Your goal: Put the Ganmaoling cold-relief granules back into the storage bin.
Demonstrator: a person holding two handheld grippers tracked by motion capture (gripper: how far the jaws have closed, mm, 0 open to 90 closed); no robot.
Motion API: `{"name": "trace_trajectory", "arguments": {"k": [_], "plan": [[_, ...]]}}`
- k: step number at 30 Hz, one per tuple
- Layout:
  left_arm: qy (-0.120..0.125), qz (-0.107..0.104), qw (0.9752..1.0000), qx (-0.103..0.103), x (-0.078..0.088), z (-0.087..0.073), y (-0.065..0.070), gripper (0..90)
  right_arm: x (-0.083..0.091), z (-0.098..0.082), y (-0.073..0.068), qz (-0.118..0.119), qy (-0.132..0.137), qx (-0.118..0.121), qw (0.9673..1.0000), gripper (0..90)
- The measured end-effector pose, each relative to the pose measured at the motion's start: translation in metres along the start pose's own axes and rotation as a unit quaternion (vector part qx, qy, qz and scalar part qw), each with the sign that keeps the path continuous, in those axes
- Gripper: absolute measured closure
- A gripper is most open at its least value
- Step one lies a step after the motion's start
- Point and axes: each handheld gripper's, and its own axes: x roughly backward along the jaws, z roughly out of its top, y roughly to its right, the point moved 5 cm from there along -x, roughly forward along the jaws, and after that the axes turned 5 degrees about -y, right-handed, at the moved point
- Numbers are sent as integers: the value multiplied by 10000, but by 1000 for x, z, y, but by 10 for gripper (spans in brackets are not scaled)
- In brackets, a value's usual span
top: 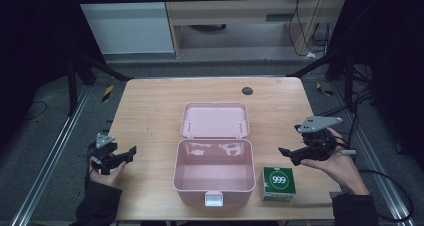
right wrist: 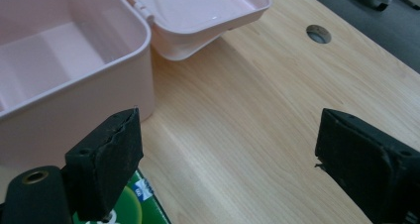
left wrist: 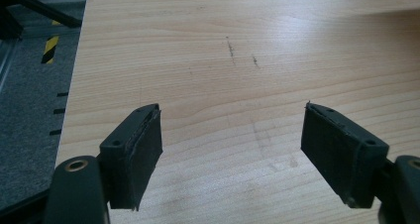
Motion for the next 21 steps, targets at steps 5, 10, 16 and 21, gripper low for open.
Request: {"name": "trace_trajectory", "arguments": {"k": [5,10,16,21], "plan": [[0,6,10000,-13,-1,0,1,232,2,5,-8,171,-203,342,9991,106],[-28,12,10000,-22,-1,0,0,232,3,7,-16,359,-412,637,9965,100],[-56,16,10000,-51,-3,0,0,232,2,4,-25,583,-690,900,9918,92],[-74,9,9999,-67,-3,-1,0,232,0,2,-32,699,-840,1110,9878,81]]}}
